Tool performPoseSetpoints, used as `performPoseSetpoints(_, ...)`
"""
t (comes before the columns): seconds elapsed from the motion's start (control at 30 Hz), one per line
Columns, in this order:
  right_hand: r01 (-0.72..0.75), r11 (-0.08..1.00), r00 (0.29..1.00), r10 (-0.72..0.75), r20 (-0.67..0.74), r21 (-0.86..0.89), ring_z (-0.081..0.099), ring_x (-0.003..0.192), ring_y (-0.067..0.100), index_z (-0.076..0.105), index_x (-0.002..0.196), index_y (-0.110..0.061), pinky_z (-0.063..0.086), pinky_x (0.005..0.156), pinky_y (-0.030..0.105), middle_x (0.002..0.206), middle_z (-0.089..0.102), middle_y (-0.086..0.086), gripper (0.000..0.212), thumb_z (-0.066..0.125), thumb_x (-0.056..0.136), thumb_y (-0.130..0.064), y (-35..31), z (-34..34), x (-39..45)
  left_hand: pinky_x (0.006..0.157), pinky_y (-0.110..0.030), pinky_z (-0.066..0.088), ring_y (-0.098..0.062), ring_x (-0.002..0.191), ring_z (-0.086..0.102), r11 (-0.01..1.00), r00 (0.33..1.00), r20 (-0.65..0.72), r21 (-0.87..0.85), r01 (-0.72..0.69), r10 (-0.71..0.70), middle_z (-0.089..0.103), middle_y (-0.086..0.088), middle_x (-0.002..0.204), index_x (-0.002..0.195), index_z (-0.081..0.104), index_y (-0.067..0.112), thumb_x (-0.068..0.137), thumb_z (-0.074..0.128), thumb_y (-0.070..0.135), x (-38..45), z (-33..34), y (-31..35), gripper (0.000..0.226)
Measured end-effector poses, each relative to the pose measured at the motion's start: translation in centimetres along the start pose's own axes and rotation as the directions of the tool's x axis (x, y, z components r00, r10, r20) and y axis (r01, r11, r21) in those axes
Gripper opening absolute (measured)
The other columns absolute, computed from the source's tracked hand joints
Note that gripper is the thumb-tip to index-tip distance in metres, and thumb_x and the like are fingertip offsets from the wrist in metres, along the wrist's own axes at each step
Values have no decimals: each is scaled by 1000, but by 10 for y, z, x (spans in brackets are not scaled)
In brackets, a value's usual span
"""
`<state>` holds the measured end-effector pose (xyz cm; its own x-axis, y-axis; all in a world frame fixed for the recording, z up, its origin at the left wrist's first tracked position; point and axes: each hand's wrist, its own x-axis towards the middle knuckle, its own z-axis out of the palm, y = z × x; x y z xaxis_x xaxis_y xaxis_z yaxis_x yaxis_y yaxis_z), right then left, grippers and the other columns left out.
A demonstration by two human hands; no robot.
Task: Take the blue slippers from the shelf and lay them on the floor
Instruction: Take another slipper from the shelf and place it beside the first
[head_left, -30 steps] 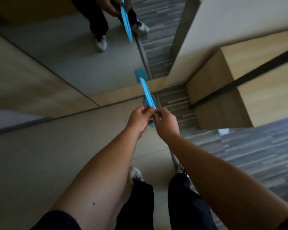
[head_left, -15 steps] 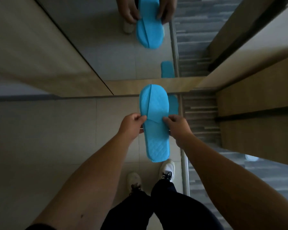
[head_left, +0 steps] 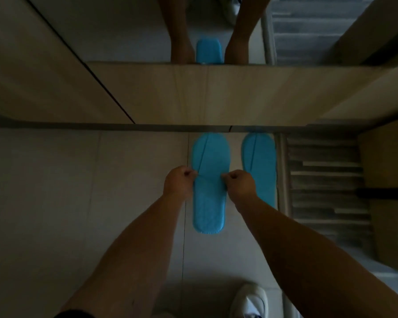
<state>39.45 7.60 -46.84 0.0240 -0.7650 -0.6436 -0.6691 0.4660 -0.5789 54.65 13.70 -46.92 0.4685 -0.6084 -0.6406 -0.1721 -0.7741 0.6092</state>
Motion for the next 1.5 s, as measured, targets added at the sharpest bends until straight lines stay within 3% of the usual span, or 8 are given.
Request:
performPoseSetpoints(0.17,10,999,1000,-11,-4,-47,61,81,28,61,80,-13,51,71,38,83,62,10,19,62,89,-30,13,28,32,79,-32,52,-28,95,65,999,1000,-3,53,5,-5,70,-13,106,106,68,7,93,56,22,36,12,-19,24)
performPoseSetpoints(0.33,4,994,1000,-5,-10,-110,57,80,25,65,94,-7,42,66,30,86,60,8,24,58,91,-29,12,34,48,75,-26,47,-27,99,63,995,1000,-18,101,-3,5,67,-14,113,113,64,6,93,50,15,50,18,-19,26)
performPoseSetpoints(0.57,-27,982,1000,25,-10,-187,61,85,28,66,97,-5,41,66,29,97,67,14,28,56,91,-31,10,39,56,85,-32,51,-28,103,63,992,1000,-20,127,-17,19,66,-14,118,117,63,6,94,51,15,58,18,-20,27)
performPoseSetpoints(0.97,-30,959,999,22,-30,-282,61,91,29,61,102,-8,42,68,31,104,65,13,29,54,91,-33,4,43,57,82,-36,55,-28,97,64,985,998,-58,175,-9,19,67,-13,107,101,64,8,92,55,17,70,20,-28,16)
performPoseSetpoints(1.13,-41,943,999,32,-31,-330,54,82,23,59,105,-8,42,68,30,107,64,11,29,51,93,-33,2,44,56,75,-32,51,-26,94,63,972,998,-49,233,-27,39,67,-11,105,102,63,7,93,54,20,72,20,-29,17)
performPoseSetpoints(1.2,-44,934,999,33,-36,-355,59,89,26,58,108,-8,42,68,30,110,64,11,33,52,92,-36,-1,40,53,73,-32,49,-26,92,62,968,998,-46,248,-28,41,67,-13,105,102,62,6,94,53,21,71,19,-28,19)
performPoseSetpoints(1.3,-7,898,998,-19,-55,-440,60,101,30,56,111,-5,38,71,30,113,63,14,39,50,92,-39,-9,27,37,70,-34,48,-25,85,60,949,998,-29,312,-47,59,65,-15,101,102,57,3,96,49,25,55,12,-21,24)
performPoseSetpoints(1.5,108,777,987,-157,-24,-621,59,92,30,59,103,-9,48,78,38,104,62,12,34,46,94,-39,-46,-27,-66,68,-34,47,-28,85,61,815,986,76,556,-163,145,62,-12,97,102,55,9,96,40,31,-53,-34,22,27)
